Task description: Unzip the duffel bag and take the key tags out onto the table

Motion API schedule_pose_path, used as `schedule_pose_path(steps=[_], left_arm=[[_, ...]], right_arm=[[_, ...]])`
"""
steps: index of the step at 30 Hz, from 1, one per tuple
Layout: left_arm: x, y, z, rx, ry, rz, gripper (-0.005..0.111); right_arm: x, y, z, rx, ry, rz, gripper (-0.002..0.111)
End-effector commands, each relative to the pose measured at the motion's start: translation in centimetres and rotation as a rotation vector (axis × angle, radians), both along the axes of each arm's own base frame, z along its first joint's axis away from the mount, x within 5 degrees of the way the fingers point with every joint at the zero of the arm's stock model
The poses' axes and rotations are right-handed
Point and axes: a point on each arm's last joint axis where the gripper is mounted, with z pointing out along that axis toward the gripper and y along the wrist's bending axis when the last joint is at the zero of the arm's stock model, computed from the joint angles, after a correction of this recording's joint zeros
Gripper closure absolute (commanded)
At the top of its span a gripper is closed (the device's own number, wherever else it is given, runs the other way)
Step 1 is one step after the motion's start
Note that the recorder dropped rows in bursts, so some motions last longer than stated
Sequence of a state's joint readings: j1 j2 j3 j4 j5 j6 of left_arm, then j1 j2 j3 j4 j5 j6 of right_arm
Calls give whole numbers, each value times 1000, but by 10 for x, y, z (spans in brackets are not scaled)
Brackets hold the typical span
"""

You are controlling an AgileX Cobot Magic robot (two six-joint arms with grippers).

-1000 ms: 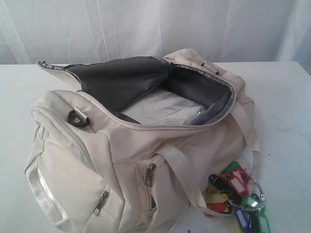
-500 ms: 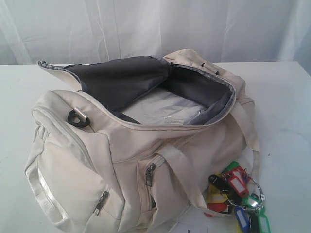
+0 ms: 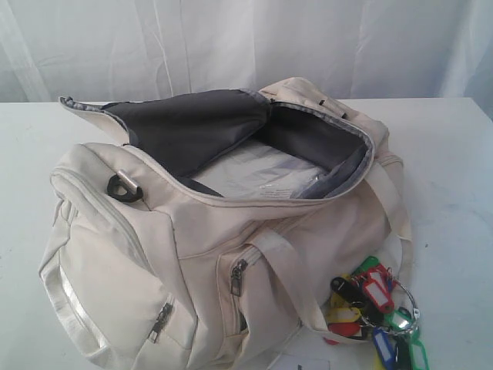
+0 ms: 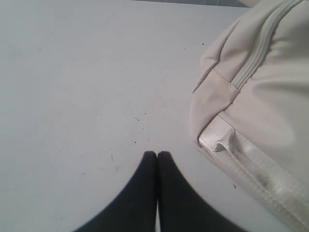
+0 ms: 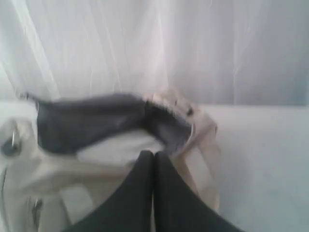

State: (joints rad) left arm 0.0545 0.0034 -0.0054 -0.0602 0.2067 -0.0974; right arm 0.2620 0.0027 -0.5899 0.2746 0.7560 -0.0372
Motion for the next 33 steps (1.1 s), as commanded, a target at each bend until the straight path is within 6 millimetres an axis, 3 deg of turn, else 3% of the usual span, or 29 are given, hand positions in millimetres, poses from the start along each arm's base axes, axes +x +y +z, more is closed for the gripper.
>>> schedule_pose_path(steps=[1, 5, 10, 21, 27, 33], left_arm=[[0, 0, -1, -2, -2, -6, 107], [0, 0, -1, -2, -2, -6, 107], [0, 0, -1, -2, -2, -6, 107], [0, 0, -1, -2, -2, -6, 107], [0, 0, -1, -2, -2, -6, 107], [0, 0, -1, -2, -2, -6, 107]], right_arm=[[10, -7, 19, 126, -317, -102, 108], [20, -10, 14, 148, -448, -163, 108], [35, -7, -12, 47, -431, -194, 108], [69, 2, -121, -70, -116, -180, 108], [66, 4, -148, -164, 145, -132, 108], [66, 1, -149, -242, 123, -146, 108]])
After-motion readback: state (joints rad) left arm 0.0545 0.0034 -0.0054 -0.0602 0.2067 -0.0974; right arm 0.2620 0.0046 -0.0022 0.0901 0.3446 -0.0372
